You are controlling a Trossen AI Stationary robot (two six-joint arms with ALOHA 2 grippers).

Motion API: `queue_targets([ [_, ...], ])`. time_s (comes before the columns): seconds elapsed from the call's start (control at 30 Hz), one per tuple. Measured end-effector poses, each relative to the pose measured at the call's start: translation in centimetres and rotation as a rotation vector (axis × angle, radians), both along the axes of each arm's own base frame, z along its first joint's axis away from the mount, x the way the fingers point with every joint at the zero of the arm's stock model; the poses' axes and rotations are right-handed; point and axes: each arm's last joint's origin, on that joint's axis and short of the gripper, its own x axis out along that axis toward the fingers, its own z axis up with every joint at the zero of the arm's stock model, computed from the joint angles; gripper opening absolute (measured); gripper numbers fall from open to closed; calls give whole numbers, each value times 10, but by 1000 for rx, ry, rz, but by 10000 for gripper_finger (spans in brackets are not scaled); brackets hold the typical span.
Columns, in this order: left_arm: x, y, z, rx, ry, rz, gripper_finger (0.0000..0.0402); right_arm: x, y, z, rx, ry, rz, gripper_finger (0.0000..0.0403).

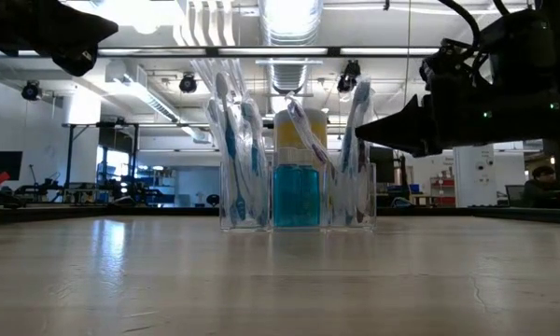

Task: Pick & Place toothbrushing station
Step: Put the blue toothbrush into the transparent organizer, then return to Home Position

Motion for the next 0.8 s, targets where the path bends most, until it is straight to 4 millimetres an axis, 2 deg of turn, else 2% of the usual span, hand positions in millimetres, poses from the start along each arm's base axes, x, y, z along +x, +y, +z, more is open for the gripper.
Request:
queue_targets([
  [0.23, 0, 0, 0, -11, -1, 0, 19, -5, -1, 8, 14, -37, 0, 118],
  [0.47, 0, 0, -1, 13, 11, -3, 19, -24, -3, 30, 17, -132, 46, 148],
  [0.63, -1, 1, -7, 8, 65, 13, 14, -54, -8, 40, 20, -181, 78, 139],
  [0.67, -2, 1, -6, 0, 60, 29, 10, -61, -9, 42, 22, -195, 76, 133],
  [0.8, -4, 2, -5, -1, 40, 43, 5, -67, -11, 49, 36, -171, 95, 83],
])
